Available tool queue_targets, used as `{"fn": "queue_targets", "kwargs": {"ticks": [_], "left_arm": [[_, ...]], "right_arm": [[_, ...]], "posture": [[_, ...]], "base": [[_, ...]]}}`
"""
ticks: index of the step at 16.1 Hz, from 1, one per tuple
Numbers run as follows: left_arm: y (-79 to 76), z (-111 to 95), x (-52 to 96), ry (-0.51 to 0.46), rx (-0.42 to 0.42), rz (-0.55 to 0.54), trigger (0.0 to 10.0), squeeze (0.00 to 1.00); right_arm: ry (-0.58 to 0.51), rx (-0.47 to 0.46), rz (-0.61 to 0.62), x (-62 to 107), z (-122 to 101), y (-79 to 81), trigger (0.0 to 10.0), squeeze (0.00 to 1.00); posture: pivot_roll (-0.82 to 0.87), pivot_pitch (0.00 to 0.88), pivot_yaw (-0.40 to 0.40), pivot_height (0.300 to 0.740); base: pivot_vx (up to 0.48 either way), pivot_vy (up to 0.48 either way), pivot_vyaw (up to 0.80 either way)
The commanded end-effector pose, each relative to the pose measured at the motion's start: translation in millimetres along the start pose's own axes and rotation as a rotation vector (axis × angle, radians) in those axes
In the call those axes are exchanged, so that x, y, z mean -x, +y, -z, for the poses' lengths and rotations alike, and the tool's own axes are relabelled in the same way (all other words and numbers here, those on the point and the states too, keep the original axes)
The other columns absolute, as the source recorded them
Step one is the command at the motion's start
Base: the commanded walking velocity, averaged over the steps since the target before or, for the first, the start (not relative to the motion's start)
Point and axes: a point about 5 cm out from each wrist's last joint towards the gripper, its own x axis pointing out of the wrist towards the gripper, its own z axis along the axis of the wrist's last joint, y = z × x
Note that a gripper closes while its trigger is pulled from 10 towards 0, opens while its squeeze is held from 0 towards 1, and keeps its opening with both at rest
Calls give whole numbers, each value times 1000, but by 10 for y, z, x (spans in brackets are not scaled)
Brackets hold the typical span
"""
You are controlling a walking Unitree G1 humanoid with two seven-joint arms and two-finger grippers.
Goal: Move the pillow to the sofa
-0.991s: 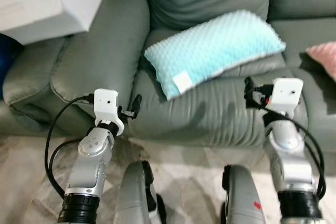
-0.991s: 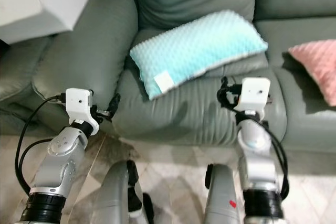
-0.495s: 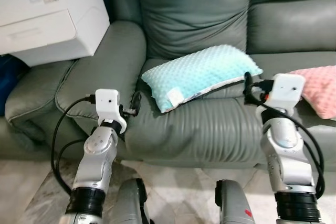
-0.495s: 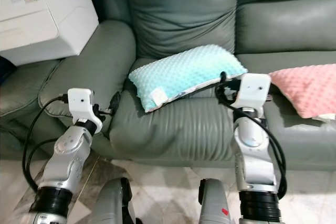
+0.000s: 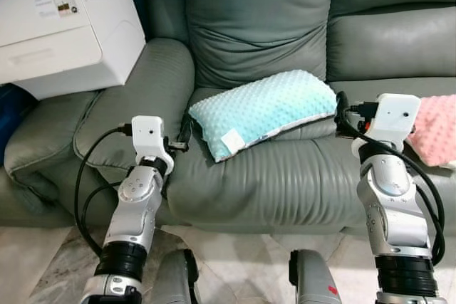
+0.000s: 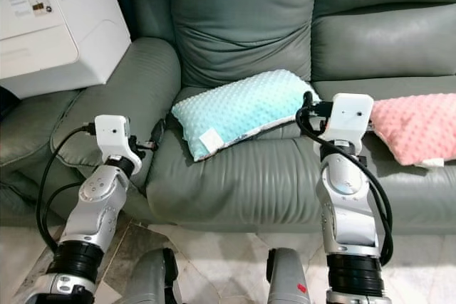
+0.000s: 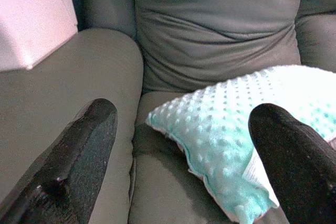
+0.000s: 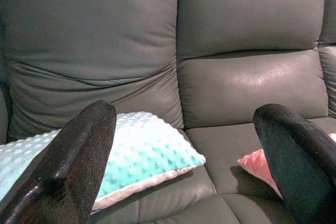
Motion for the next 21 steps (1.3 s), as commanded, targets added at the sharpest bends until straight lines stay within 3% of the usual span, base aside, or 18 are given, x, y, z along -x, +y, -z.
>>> {"fn": "queue_targets", "kwargs": {"ticks": [1, 13, 21], "left_arm": [[56, -24, -27, -11, -3, -22, 10000, 0], [-70, 60, -91, -15, 28, -24, 10000, 0], [-150, 95, -113, -19, 66, 5, 10000, 0]], "right_arm": [[-12, 0, -16, -11, -54, 20, 10000, 0], [-25, 14, -40, -54, -133, -22, 10000, 0], [-27, 13, -61, -46, -159, 32, 10000, 0]], "posture": [[-229, 0, 101, 647], [-267, 0, 77, 737], [-279, 0, 70, 740]], "base": [[0, 0, 0], [0, 0, 0], [0, 0, 0]]}}
